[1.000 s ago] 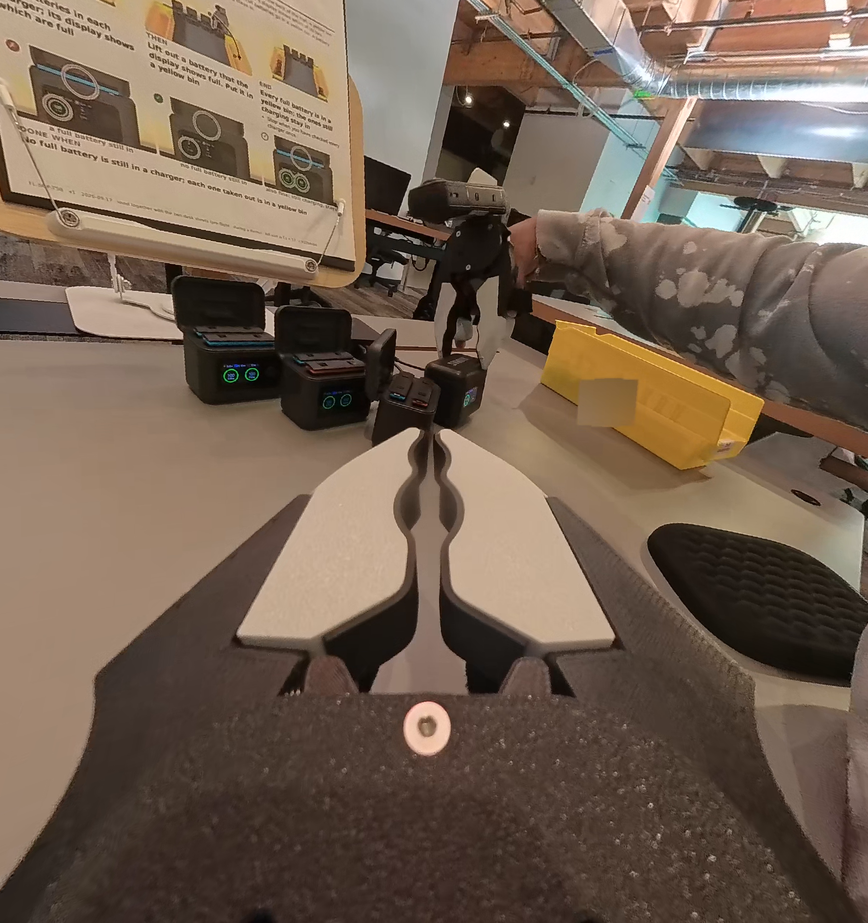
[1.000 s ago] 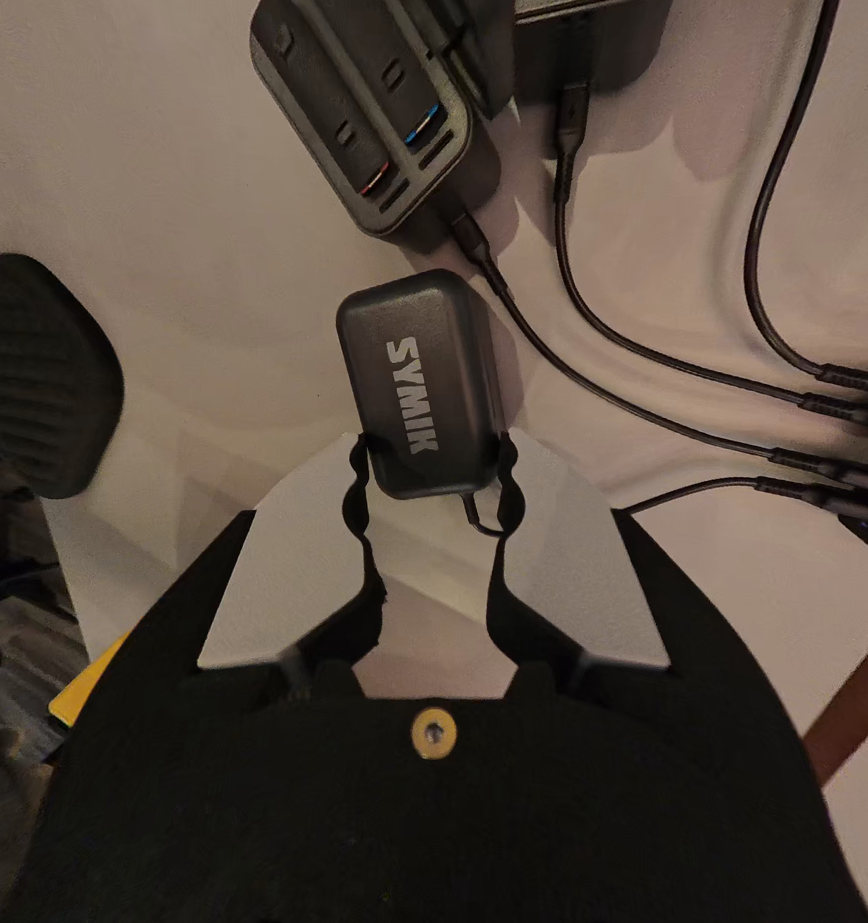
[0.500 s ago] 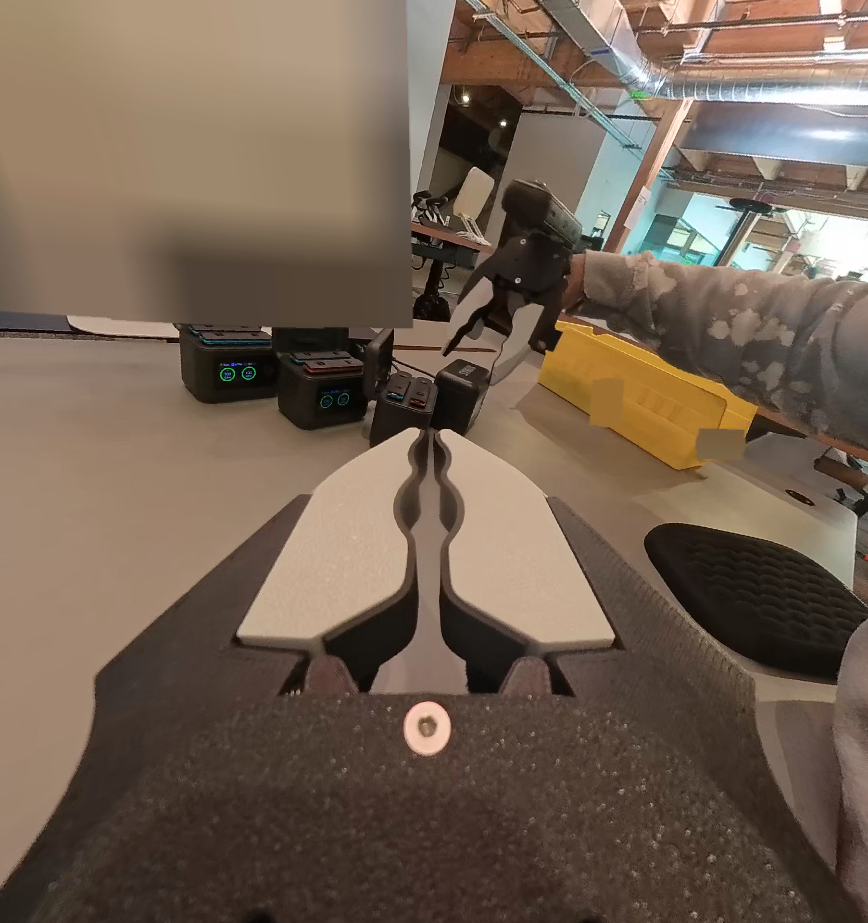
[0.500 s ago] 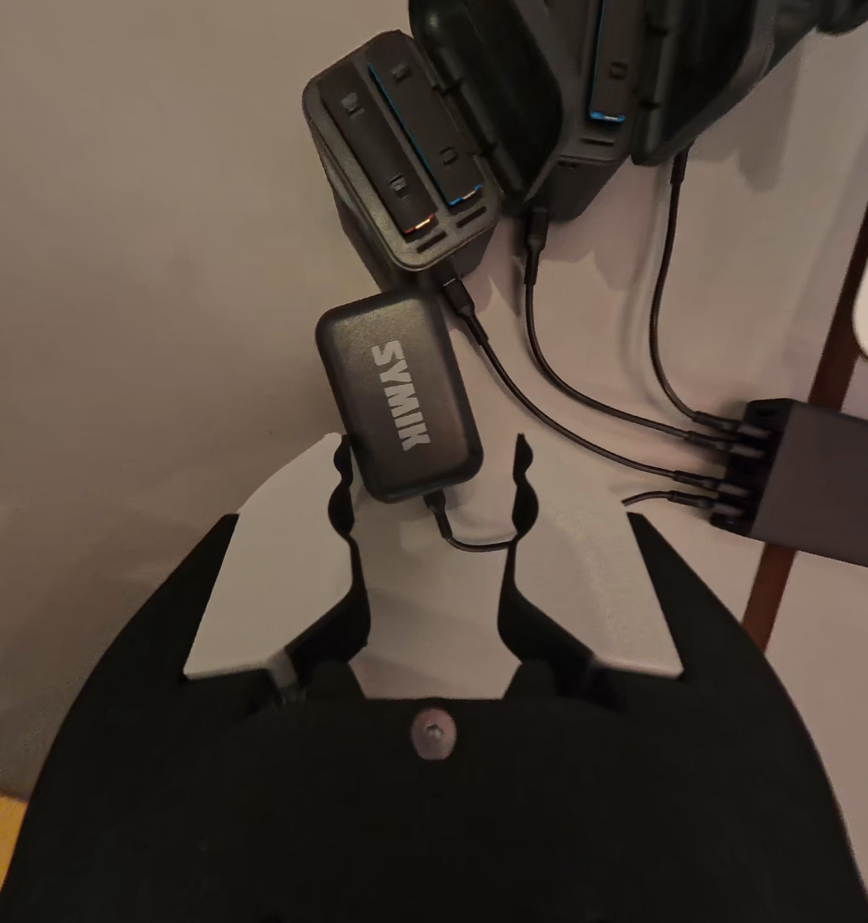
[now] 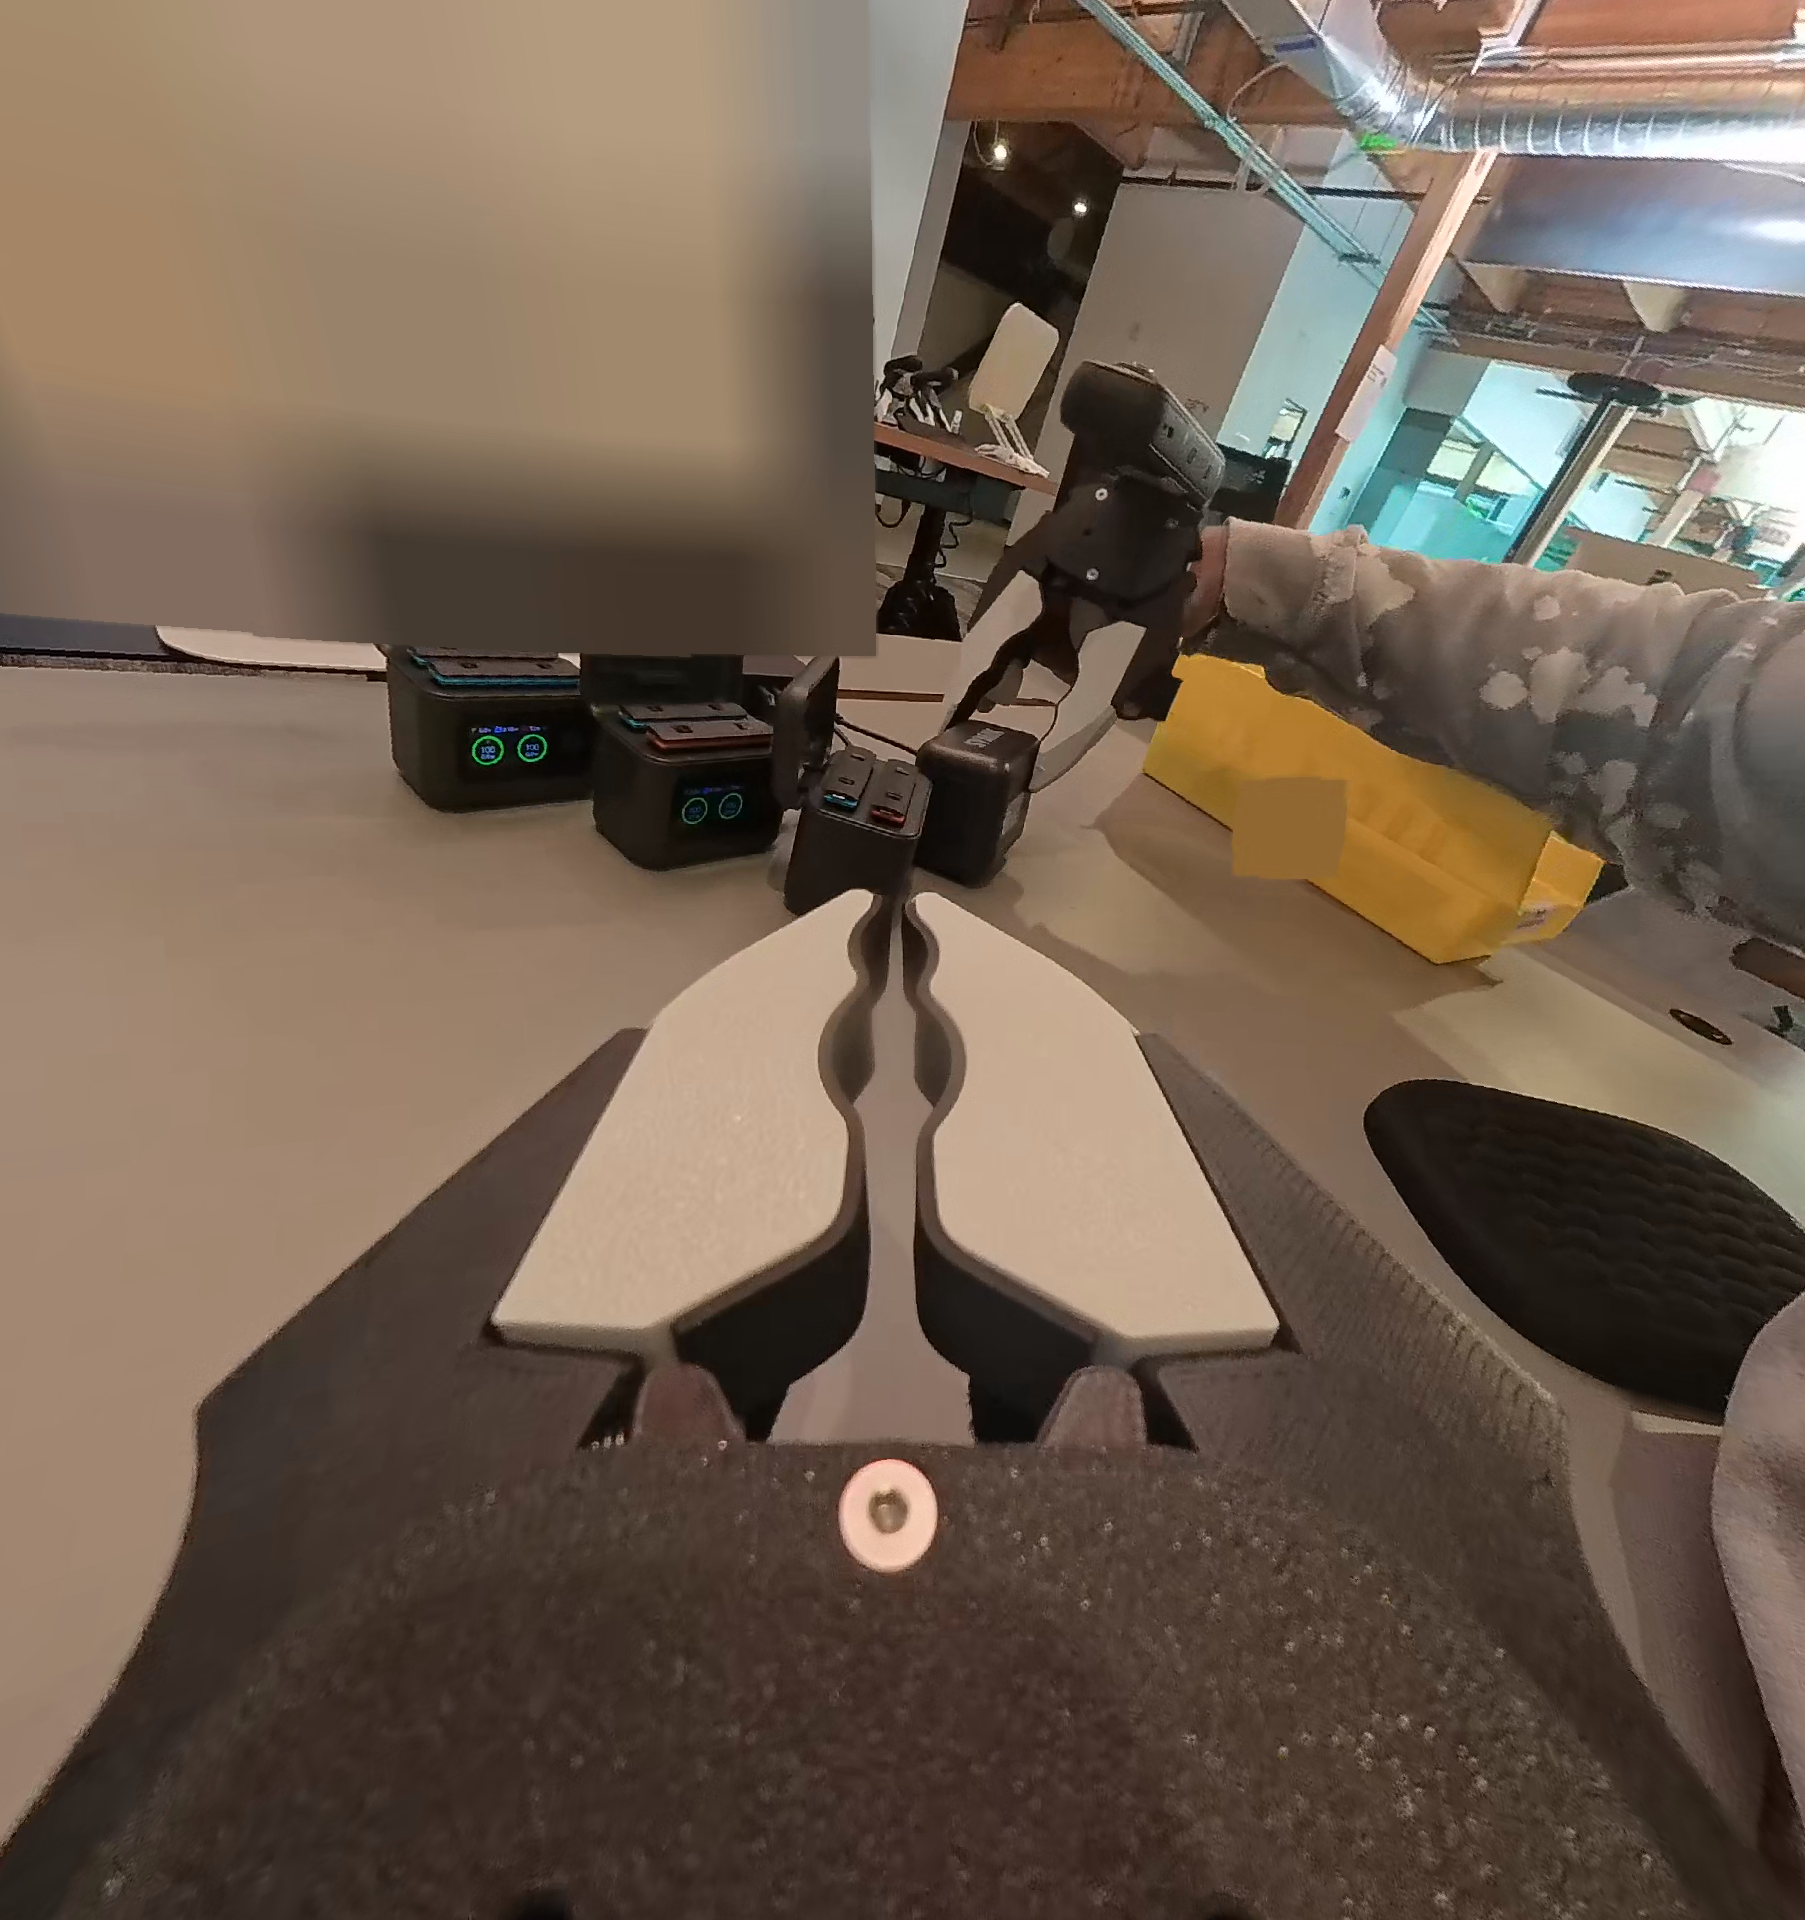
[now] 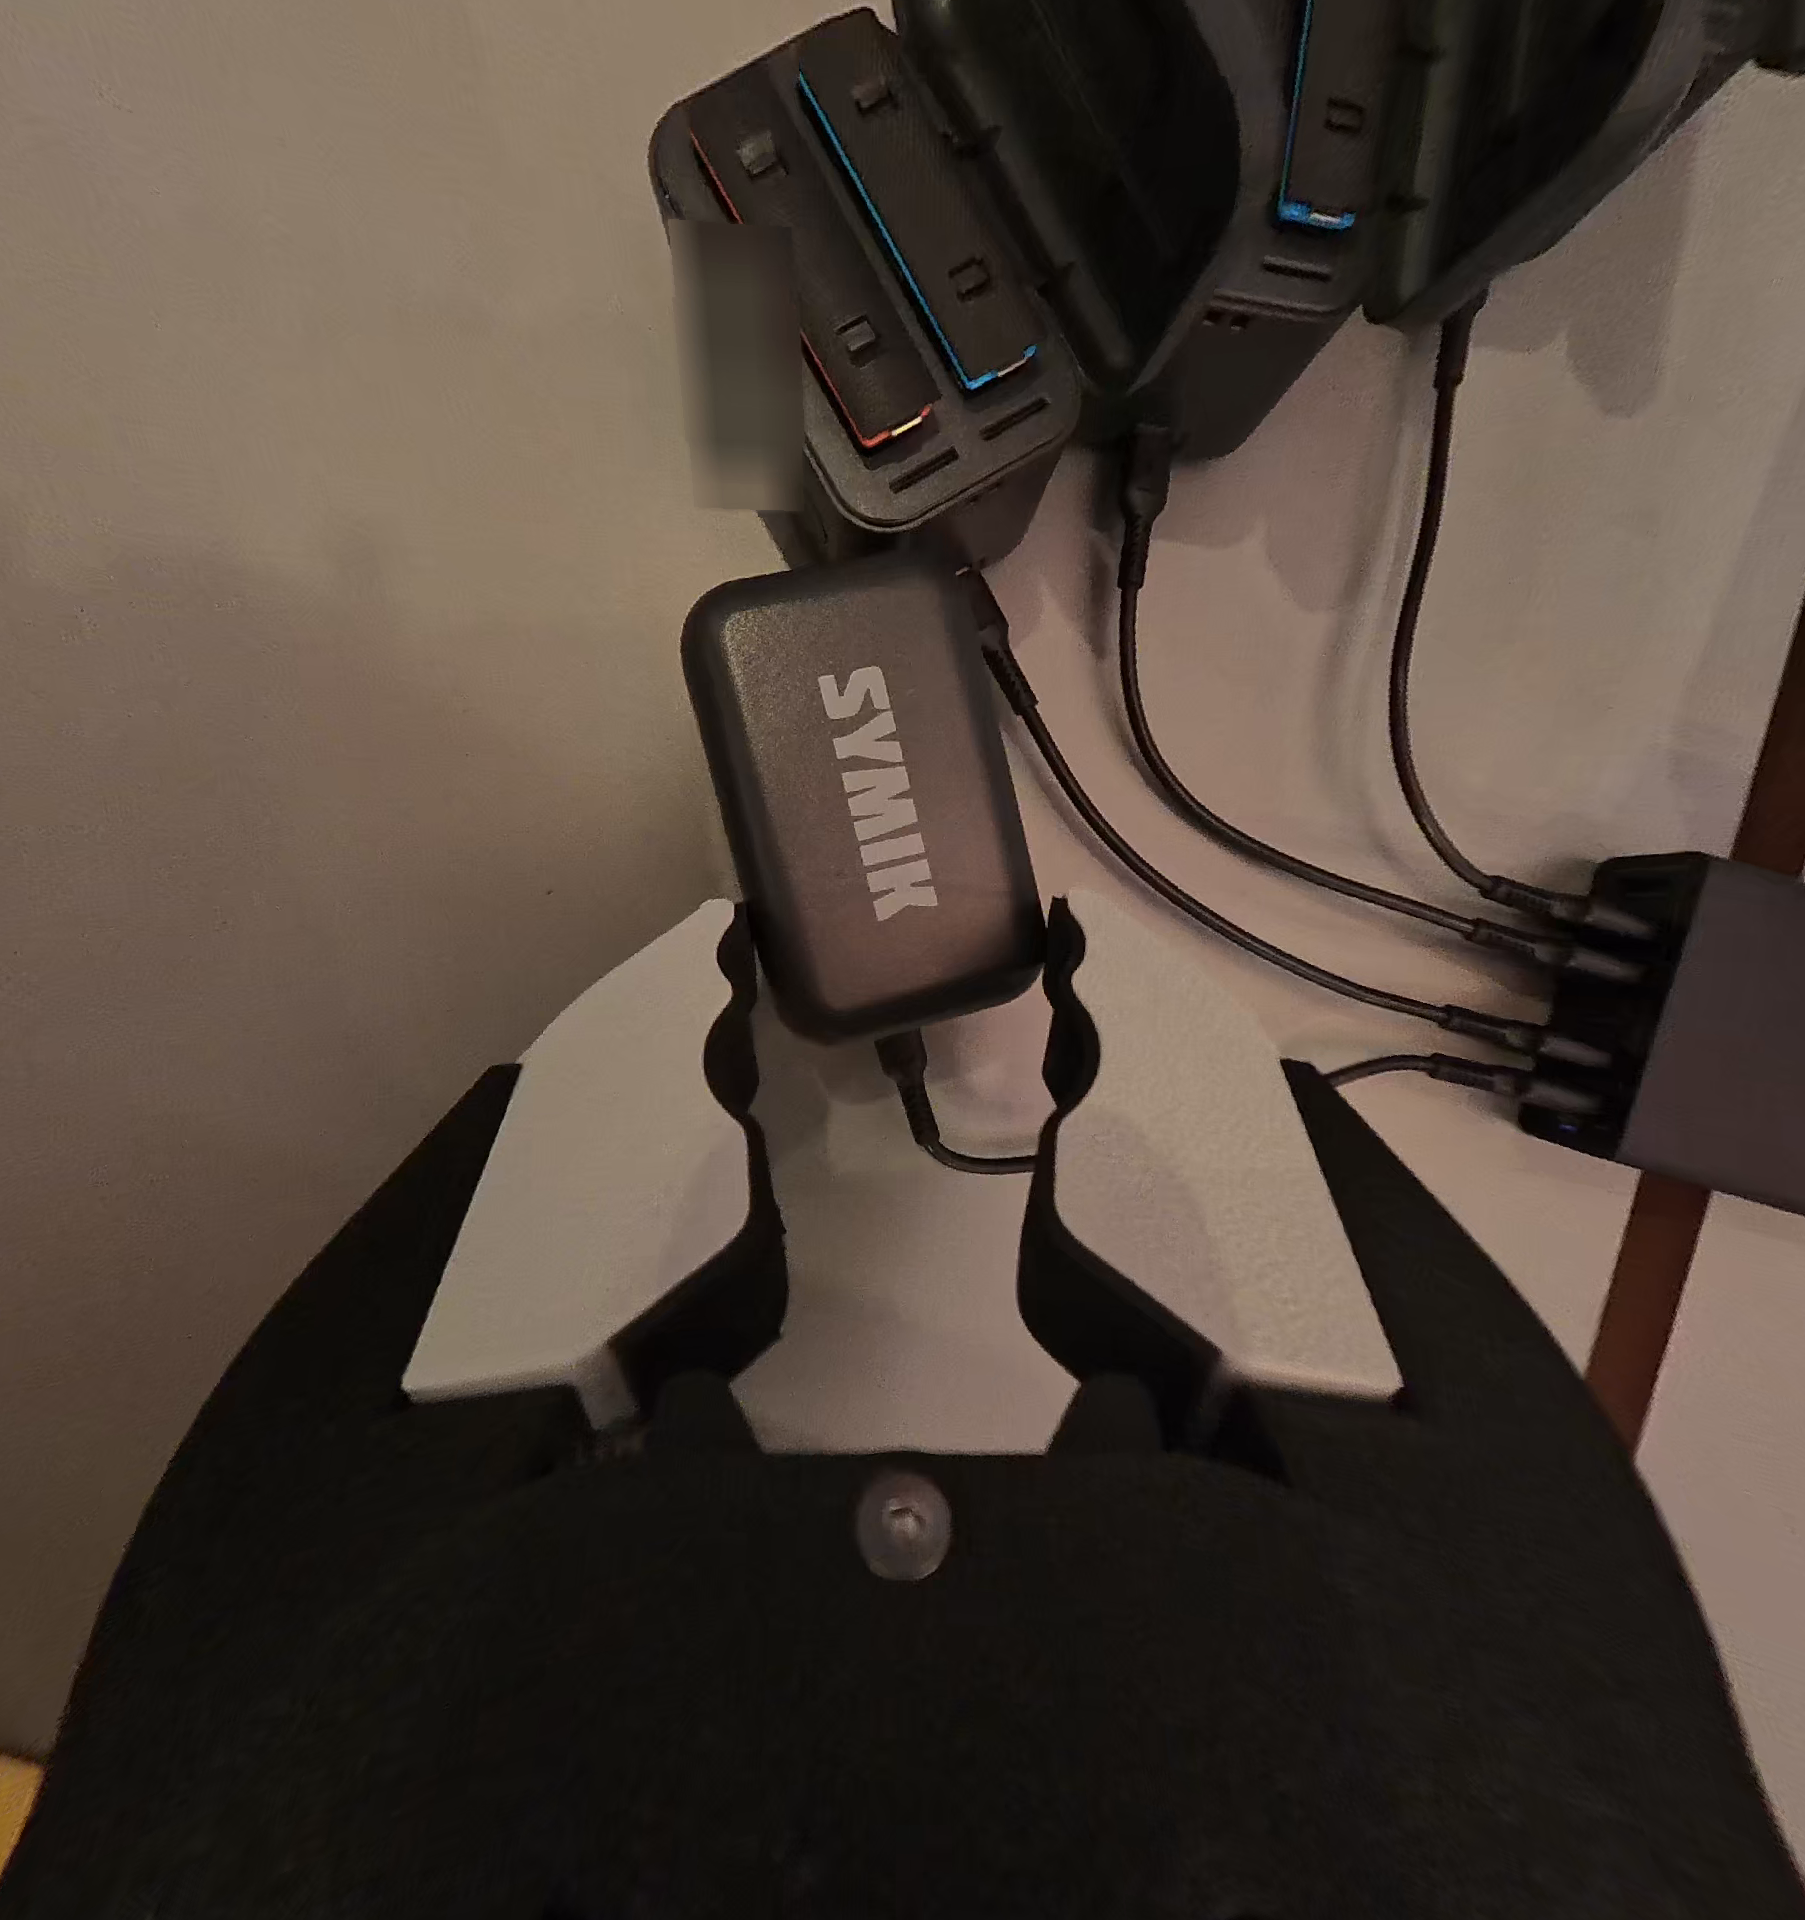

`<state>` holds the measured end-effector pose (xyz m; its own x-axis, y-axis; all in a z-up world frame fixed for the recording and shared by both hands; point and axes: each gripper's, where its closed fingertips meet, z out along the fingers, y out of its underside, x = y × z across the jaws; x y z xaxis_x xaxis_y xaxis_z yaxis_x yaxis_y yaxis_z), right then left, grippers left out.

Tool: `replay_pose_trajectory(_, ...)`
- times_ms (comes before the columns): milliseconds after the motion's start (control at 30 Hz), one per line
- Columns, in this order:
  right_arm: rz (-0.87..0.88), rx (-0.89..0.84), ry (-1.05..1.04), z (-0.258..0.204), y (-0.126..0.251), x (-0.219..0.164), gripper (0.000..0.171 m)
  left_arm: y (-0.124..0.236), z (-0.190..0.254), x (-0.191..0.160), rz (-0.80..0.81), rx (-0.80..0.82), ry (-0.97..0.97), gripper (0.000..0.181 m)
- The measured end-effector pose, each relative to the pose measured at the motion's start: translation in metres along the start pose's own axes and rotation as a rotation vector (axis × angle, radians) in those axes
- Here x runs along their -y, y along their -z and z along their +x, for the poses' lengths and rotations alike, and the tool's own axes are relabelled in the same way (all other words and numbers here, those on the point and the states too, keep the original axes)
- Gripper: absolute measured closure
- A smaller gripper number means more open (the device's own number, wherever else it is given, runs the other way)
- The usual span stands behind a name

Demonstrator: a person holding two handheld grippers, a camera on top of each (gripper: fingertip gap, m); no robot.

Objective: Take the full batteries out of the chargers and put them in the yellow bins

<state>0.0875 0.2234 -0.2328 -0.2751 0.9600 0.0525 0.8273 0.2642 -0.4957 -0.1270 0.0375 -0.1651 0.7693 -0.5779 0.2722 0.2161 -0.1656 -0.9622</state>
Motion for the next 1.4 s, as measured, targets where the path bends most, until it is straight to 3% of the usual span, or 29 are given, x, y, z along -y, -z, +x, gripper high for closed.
replay_pose_trajectory(533,-0.072,0.302,-0.141,-0.008,0.009,0.003,0.119,-0.001,0.000,-0.001,-0.009,-0.014,0.013,0.179)
replay_pose_trajectory(667,-0.080,0.295,-0.139,-0.007,0.009,0.003,0.119,-0.001,0.001,-0.001,-0.010,-0.016,0.009,0.179)
replay_pose_trajectory(1167,0.031,0.638,-0.656,0.019,0.023,0.015,0.121,-0.001,0.001,-0.001,-0.010,-0.026,0.019,0.179)
replay_pose_trajectory(1400,0.179,0.477,-0.652,0.052,0.030,0.019,0.133,0.000,0.002,0.000,0.001,-0.027,0.020,0.179)
